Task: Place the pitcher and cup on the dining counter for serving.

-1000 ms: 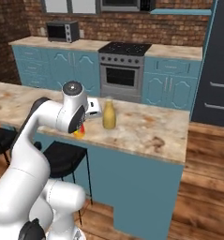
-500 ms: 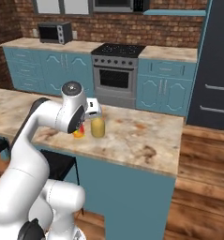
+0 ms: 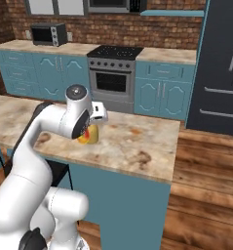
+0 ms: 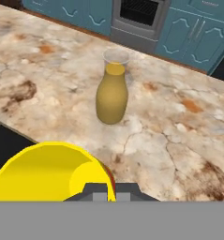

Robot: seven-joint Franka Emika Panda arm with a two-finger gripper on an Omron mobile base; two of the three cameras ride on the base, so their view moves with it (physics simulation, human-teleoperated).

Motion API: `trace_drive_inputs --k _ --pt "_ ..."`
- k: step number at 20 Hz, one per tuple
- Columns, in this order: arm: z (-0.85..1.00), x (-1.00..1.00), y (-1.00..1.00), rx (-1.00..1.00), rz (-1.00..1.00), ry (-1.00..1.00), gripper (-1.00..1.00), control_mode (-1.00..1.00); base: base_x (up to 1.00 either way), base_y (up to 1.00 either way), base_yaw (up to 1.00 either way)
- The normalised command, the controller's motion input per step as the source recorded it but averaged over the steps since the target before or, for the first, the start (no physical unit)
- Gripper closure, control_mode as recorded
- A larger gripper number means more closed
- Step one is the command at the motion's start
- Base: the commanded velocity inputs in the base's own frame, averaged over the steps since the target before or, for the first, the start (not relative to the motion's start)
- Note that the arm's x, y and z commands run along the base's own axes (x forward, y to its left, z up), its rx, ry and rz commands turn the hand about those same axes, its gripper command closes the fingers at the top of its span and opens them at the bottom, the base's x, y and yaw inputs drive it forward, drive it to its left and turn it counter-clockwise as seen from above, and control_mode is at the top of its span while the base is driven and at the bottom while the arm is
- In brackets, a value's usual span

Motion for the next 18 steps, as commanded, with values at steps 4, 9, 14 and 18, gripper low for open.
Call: trace_drive_inputs --k 4,9,14,18 --pt "-0.12 0.20 -0.44 0.00 -0.10 0.00 1.00 -1.00 0.00 0.00 0.00" --pt "-0.33 0.37 -0.48 0.00 -0.08 0.00 1.00 -1.00 0.00 0.00 0.00" --pt "-0.37 0.39 -0.30 0.00 -0.02 0.02 1.00 -1.00 0.00 0.00 0.00" --pt "-0.32 0.39 -0.10 0.00 0.00 0.07 1.00 -1.00 0.00 0.00 0.00"
